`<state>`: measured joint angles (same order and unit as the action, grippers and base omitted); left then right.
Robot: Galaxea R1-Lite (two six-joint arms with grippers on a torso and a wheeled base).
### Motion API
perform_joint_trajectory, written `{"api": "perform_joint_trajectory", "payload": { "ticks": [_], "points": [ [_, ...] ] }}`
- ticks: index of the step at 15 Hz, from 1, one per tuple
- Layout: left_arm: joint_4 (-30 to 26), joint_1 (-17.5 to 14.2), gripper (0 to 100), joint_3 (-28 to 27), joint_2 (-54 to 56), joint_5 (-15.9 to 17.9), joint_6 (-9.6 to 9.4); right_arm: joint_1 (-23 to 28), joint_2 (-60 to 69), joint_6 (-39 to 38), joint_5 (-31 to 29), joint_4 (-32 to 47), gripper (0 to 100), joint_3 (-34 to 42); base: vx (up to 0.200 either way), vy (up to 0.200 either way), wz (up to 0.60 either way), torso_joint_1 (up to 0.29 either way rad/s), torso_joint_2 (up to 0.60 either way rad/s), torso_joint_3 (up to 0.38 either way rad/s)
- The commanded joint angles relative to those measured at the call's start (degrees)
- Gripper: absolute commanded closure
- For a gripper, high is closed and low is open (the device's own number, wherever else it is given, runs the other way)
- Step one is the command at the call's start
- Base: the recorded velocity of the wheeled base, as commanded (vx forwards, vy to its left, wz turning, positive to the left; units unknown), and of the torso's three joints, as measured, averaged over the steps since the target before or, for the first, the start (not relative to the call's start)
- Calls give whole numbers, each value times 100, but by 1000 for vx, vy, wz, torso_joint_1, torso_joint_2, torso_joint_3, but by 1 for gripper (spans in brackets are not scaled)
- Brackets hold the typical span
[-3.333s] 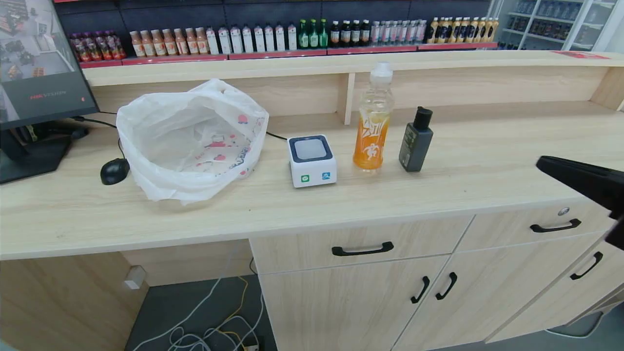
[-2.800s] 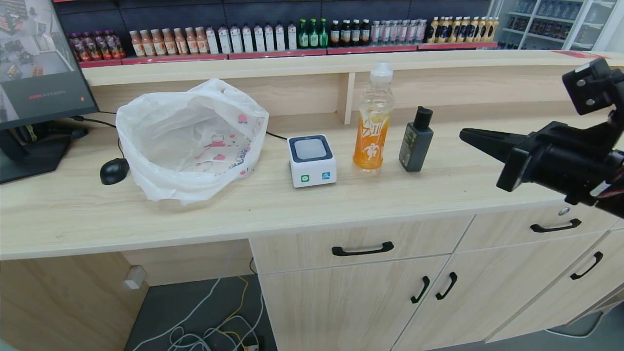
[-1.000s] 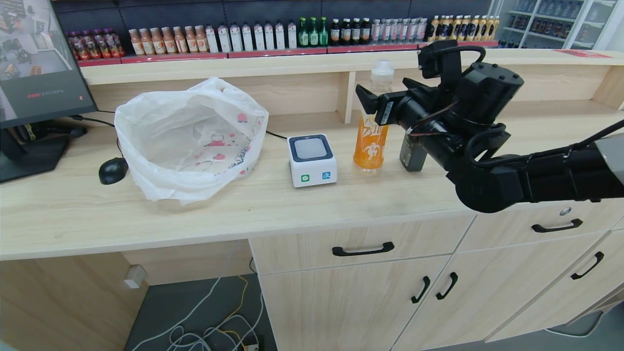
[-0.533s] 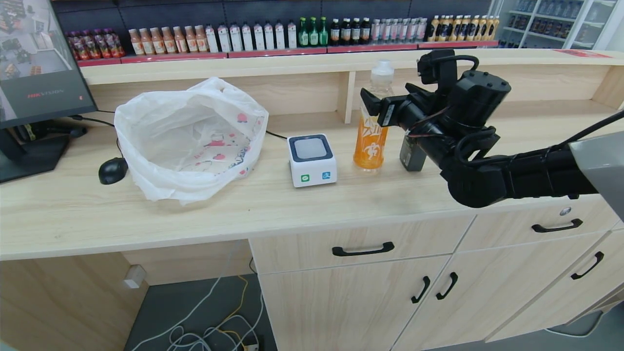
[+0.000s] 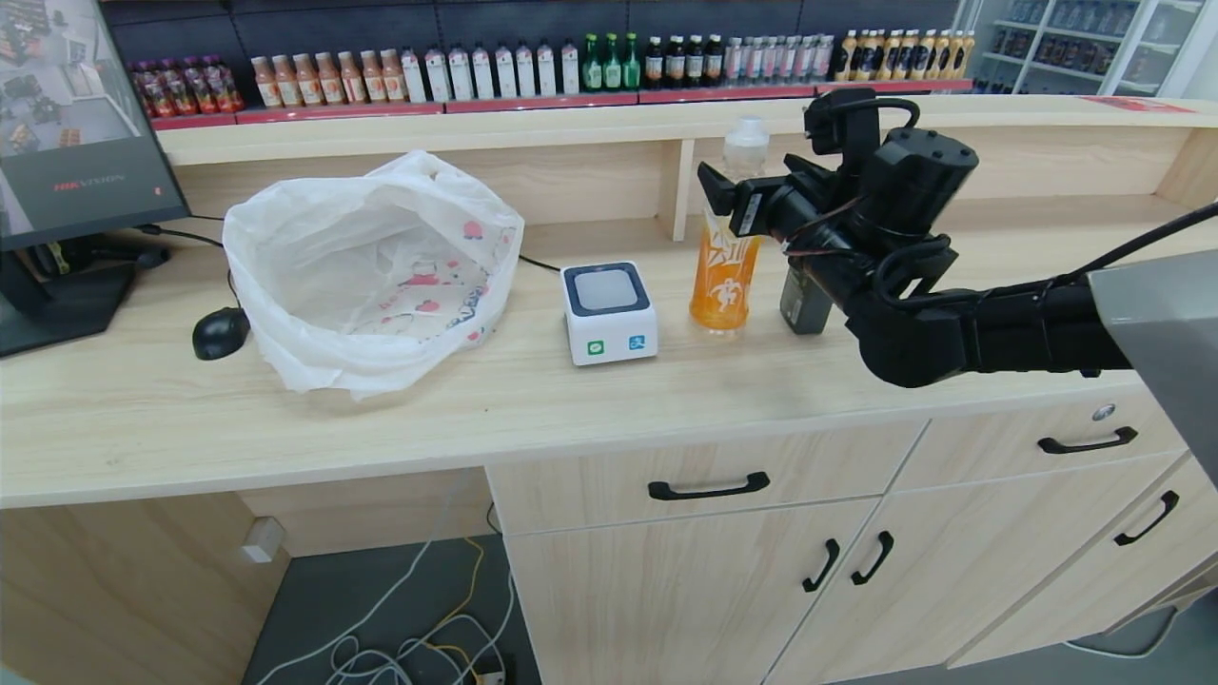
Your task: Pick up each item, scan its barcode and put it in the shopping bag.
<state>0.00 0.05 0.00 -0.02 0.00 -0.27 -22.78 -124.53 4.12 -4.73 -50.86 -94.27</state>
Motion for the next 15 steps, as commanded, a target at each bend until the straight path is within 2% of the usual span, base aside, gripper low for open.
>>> {"api": "perform_joint_trajectory", "payload": {
  "ticks": [1,15],
  "points": [
    [0,-5,0,0,2,0,0,2,-168,1,-2,32,0,-188,0,0,0,0,0,0],
    [0,4,0,0,2,0,0,37,-450,-8,25,138,0,-303,0,0,0,0,0,0]
  ]
}}
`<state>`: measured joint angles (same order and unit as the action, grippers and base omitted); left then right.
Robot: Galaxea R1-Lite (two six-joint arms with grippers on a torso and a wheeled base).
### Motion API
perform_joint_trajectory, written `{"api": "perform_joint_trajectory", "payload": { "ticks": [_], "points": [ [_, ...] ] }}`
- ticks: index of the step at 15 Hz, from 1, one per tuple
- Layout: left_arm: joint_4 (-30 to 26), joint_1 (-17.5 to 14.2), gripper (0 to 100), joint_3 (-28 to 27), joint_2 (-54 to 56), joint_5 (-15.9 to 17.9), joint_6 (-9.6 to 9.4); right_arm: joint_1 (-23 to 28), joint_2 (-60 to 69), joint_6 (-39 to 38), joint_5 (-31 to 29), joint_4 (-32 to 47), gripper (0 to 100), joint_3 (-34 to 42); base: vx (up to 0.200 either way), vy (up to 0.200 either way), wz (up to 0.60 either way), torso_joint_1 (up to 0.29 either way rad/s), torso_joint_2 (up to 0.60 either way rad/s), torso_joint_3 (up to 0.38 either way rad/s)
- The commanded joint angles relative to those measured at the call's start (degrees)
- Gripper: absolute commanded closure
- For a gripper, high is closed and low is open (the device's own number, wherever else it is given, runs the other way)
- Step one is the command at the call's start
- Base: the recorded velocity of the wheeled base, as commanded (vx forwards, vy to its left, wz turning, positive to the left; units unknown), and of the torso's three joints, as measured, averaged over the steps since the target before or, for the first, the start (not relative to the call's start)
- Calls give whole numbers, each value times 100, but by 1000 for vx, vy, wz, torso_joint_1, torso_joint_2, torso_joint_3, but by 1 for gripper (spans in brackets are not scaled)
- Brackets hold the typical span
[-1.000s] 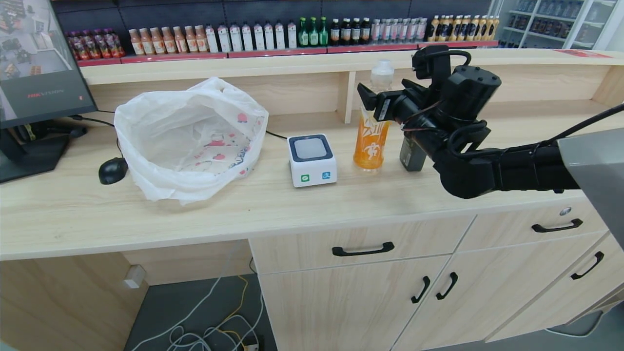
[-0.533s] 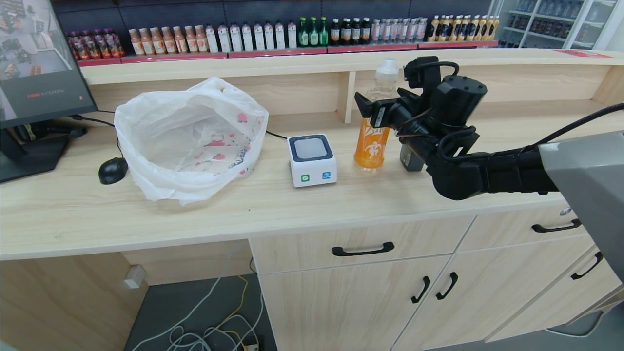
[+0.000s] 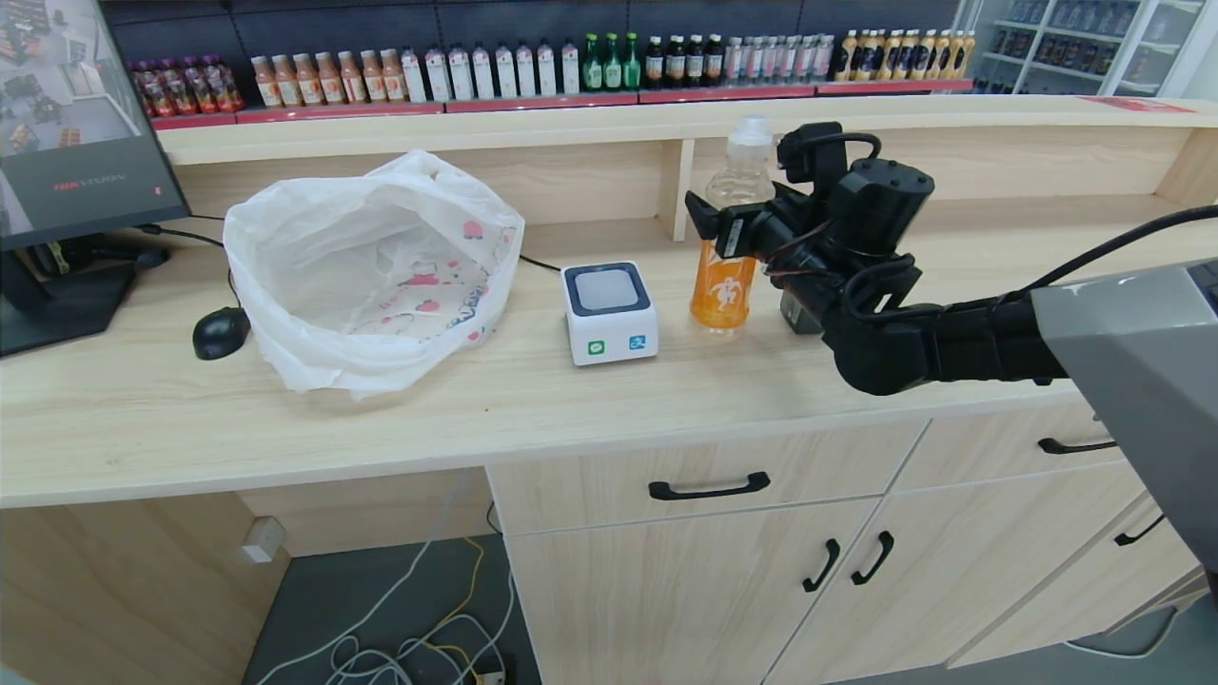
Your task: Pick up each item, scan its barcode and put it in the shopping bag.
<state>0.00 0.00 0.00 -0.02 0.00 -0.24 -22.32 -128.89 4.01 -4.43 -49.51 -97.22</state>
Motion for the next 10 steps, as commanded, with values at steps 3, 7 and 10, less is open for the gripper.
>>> {"api": "perform_joint_trajectory", "payload": {
  "ticks": [3,7,10],
  "points": [
    [0,0,0,0,2,0,-2,-167,-4,3,3,-6,0,19,0,0,0,0,0,0],
    [0,0,0,0,2,0,-2,-185,-57,3,-6,-6,0,28,0,0,0,0,0,0],
    [0,9,0,0,2,0,-2,-159,-66,3,3,-15,0,36,0,0,0,0,0,0]
  ]
}}
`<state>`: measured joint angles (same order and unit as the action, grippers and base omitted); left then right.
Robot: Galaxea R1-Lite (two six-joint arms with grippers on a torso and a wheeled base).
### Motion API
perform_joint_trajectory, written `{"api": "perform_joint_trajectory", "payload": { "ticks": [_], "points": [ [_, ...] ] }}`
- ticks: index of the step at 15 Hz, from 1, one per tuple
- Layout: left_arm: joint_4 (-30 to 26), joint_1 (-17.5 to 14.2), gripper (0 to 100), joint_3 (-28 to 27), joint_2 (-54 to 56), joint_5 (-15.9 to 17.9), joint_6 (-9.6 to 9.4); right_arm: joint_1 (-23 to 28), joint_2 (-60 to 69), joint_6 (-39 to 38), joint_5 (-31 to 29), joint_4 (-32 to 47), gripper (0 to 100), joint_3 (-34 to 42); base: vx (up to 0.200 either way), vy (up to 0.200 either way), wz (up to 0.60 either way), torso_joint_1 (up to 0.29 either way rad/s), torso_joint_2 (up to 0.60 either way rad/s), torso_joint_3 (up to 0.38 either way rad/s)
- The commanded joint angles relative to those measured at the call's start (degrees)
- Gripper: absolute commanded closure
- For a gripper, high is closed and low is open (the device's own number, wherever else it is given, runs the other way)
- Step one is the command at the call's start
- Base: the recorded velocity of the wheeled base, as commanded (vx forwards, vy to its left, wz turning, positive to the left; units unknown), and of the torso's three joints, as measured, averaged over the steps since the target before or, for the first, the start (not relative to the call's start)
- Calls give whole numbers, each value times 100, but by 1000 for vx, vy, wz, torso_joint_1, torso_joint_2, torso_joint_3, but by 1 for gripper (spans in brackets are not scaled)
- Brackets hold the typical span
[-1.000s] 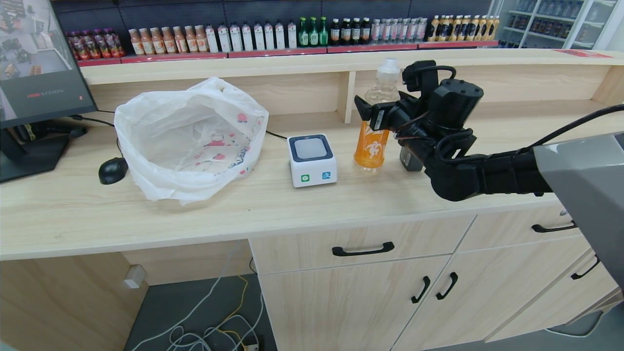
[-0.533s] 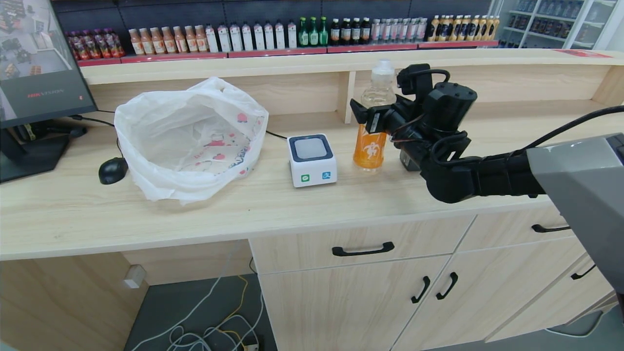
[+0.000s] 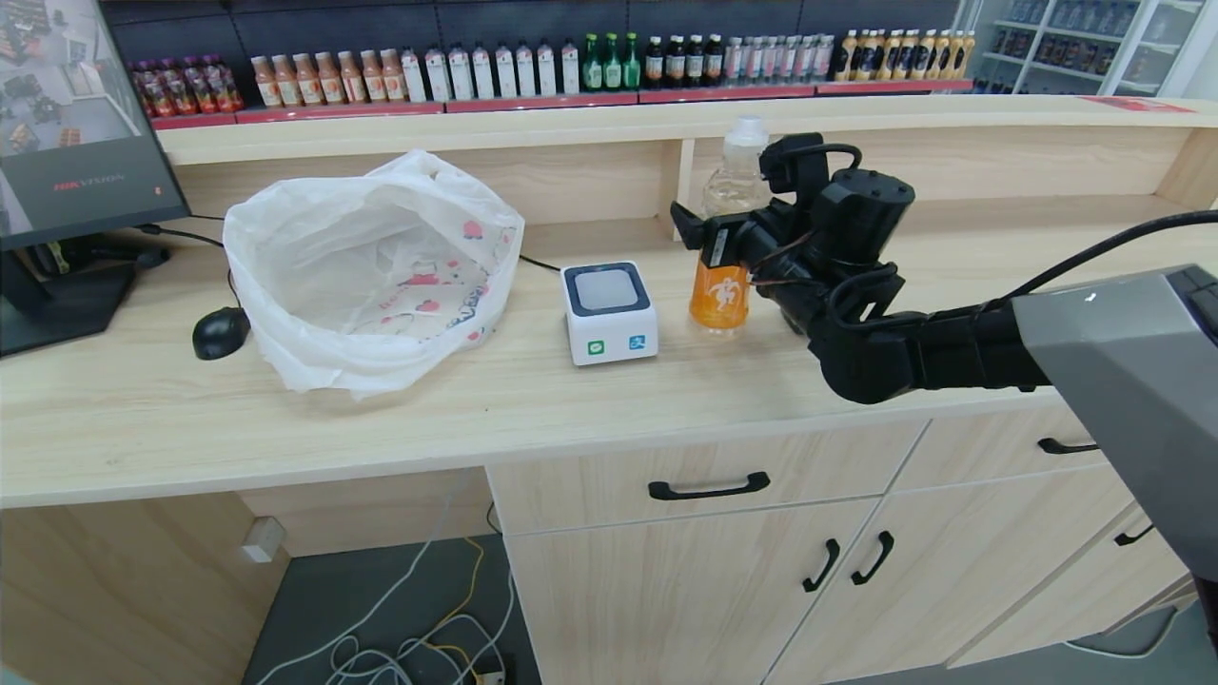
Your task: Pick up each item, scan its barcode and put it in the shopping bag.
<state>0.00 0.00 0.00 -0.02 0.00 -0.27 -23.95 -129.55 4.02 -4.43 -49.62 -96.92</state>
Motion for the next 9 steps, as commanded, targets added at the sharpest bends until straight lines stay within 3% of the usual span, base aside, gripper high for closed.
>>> {"api": "perform_joint_trajectory", "payload": {
  "ticks": [1,9],
  "points": [
    [0,9,0,0,2,0,0,5,-9,2,3,-4,0,6,0,0,0,0,0,0],
    [0,0,0,0,2,0,0,-118,-44,-51,-50,-110,0,129,0,0,0,0,0,0]
  ]
}}
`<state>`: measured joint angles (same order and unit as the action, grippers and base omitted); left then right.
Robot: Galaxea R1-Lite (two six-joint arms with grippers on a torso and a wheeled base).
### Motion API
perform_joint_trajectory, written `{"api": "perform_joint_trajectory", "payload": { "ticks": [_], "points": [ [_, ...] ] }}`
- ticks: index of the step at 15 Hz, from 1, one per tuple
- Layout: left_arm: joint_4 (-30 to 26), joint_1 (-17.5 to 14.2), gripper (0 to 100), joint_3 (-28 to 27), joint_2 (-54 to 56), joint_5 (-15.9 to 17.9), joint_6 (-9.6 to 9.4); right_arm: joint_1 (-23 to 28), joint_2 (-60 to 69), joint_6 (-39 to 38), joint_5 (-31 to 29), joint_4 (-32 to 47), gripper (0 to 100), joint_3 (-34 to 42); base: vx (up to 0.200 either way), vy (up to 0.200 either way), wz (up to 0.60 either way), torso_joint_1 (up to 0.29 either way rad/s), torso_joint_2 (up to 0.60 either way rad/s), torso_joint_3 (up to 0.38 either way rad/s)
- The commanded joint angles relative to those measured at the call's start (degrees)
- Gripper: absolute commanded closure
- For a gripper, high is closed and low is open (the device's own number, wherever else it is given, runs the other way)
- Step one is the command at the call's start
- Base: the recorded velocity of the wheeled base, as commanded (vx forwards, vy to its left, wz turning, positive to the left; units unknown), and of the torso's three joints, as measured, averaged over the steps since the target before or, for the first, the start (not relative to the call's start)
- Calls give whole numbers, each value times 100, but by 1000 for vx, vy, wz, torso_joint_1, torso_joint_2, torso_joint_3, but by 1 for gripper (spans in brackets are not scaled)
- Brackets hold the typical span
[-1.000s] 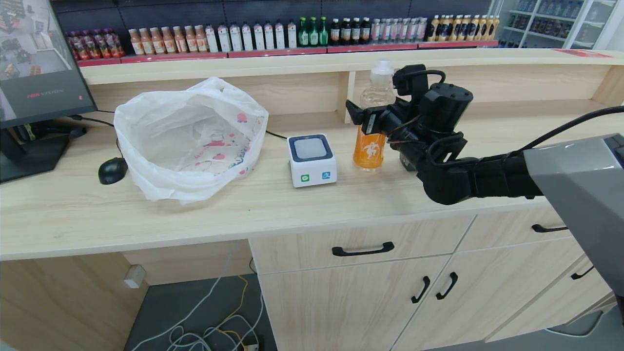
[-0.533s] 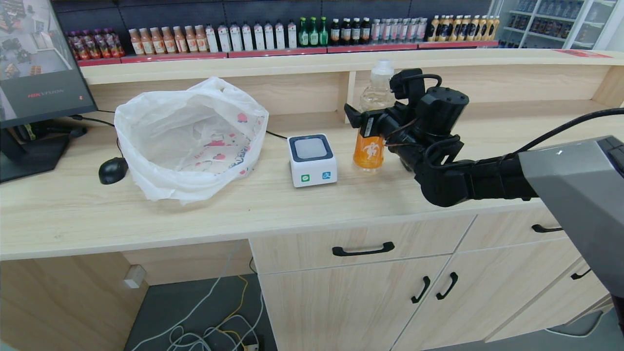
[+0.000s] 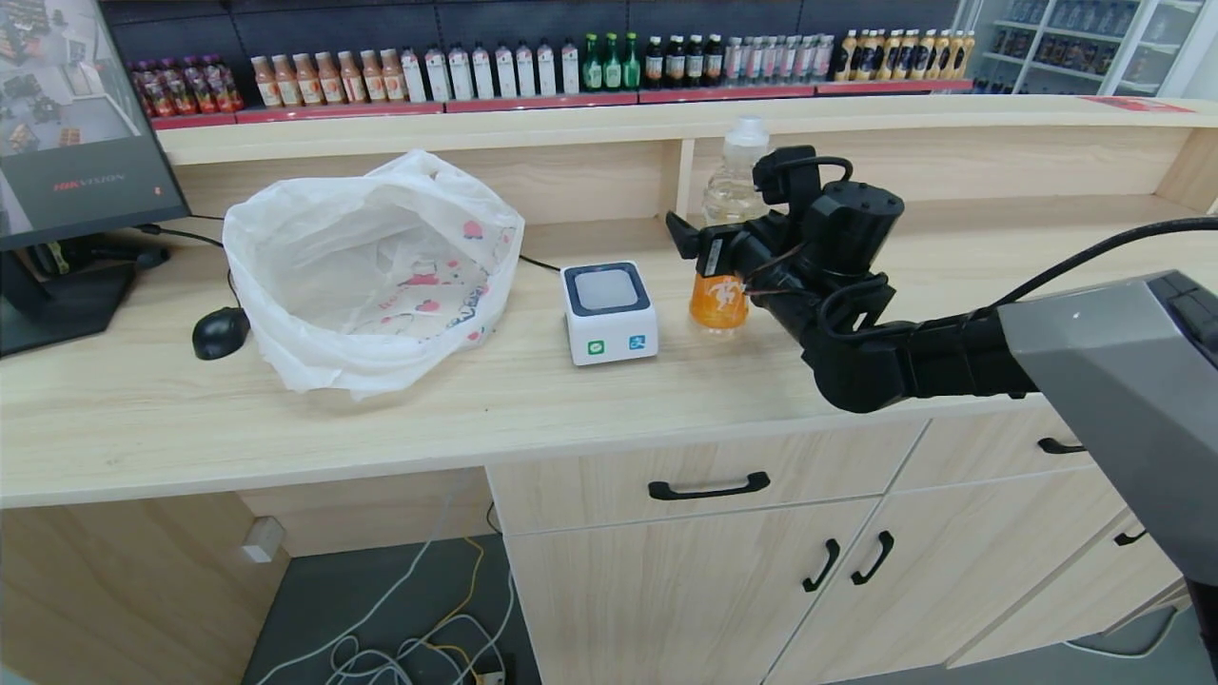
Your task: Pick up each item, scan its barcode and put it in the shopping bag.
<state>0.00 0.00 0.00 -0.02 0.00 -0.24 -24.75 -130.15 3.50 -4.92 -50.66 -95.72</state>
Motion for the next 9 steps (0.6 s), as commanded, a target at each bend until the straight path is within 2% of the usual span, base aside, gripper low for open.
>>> {"api": "perform_joint_trajectory", "payload": {
  "ticks": [1,7,8,9],
  "points": [
    [0,0,0,0,2,0,-2,-48,16,-7,0,-5,0,10,0,0,0,0,0,0],
    [0,0,0,0,2,0,-2,-65,16,-157,0,-22,0,229,0,0,0,0,0,0],
    [0,0,0,0,2,0,-2,-57,16,-174,0,-22,100,229,0,0,0,0,0,0],
    [0,0,0,0,2,0,-2,-48,24,-183,0,-22,100,229,0,0,0,0,0,0]
  ]
}}
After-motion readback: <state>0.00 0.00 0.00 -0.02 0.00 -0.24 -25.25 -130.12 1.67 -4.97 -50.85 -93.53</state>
